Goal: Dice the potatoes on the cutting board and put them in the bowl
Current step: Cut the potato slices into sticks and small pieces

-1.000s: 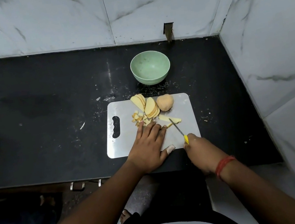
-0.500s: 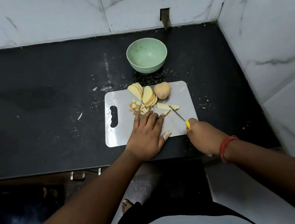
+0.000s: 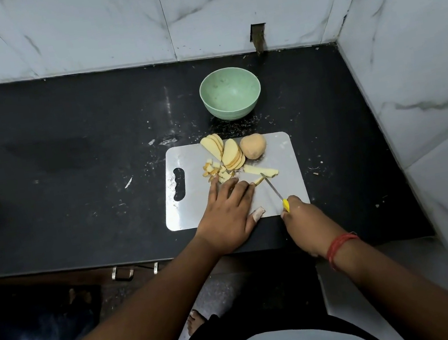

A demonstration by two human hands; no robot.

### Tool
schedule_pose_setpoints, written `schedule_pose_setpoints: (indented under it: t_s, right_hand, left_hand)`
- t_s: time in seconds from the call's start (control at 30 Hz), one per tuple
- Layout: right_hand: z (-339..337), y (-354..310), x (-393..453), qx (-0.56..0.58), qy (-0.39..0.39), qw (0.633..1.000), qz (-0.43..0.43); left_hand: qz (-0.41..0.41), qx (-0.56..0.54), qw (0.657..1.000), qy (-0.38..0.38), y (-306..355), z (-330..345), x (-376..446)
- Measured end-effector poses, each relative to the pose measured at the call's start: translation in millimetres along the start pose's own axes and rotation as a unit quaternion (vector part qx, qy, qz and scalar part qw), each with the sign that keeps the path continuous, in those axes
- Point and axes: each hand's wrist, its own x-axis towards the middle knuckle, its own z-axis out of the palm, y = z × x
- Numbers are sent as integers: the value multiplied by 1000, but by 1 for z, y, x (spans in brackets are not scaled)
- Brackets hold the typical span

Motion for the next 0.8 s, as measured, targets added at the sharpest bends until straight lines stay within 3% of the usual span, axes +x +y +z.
schedule_pose_setpoints:
  t_s: [0.37, 0.63, 0.8]
  right_hand:
    - [9, -13, 9, -63, -33, 997, 22]
    - [10, 3, -6, -48, -81, 996, 5]
    - [8, 7, -14, -28, -48, 998, -1]
  left_hand:
    - [2, -1, 1000, 5, -1, 0, 1]
    - [2, 2, 1000, 3, 0, 0, 2]
    - [1, -5, 1000, 12, -1, -1, 0]
